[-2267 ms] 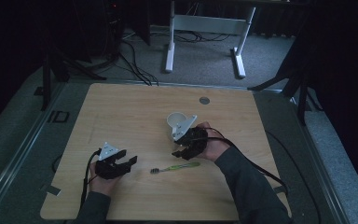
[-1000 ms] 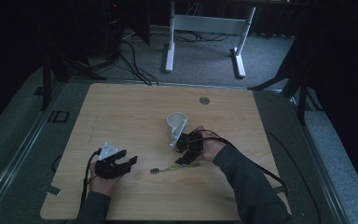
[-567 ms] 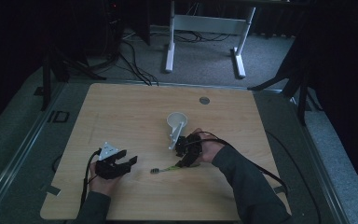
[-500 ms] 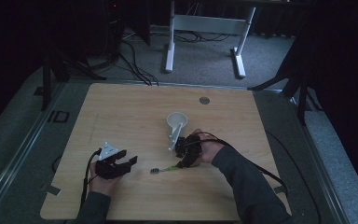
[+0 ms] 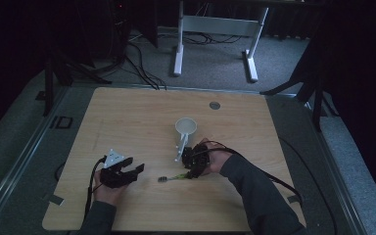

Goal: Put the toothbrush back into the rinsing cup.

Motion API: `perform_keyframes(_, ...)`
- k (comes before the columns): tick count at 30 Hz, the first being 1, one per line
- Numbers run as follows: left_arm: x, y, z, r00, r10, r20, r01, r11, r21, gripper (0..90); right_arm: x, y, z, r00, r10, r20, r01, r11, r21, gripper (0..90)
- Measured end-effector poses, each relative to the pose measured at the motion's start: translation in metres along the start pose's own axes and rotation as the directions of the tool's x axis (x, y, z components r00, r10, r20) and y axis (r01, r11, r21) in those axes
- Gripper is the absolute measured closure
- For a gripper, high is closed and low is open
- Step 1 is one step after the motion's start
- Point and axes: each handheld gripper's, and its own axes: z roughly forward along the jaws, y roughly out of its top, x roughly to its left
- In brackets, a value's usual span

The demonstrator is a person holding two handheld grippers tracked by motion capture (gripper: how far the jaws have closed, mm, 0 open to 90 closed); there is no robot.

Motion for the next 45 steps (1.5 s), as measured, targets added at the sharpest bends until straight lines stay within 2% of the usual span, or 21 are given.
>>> perform_keyframes(8, 0.0, 0.0, 0.0, 1.0, -0.001, 0.0, 0.001, 1.0, 0.001, 43.1, -0.001, 0.001, 0.006, 1.0, -0.007, -0.003, 0.007, 0.999, 0.034, 59.6)
perform_keyframes(17, 0.0, 0.0, 0.0, 1.0, -0.001, 0.0, 0.001, 1.0, 0.001, 43.1, 0.0, 0.003, 0.009, 0.9991, -0.034, 0.024, 0.032, 0.997, 0.076, 59.9)
perform_keyframes(32, 0.0, 0.0, -0.001, 1.0, -0.002, 0.0, 0.002, 1.0, 0.0, 43.1, -0.001, 0.009, 0.02, 0.9986, -0.052, 0.014, 0.049, 0.989, 0.141, 60.8)
perform_keyframes(45, 0.001, 0.0, -0.001, 1.0, -0.006, 0.0, 0.006, 1.0, -0.004, 43.1, -0.002, 0.01, 0.031, 0.9985, -0.052, 0.017, 0.048, 0.984, 0.173, 64.8)
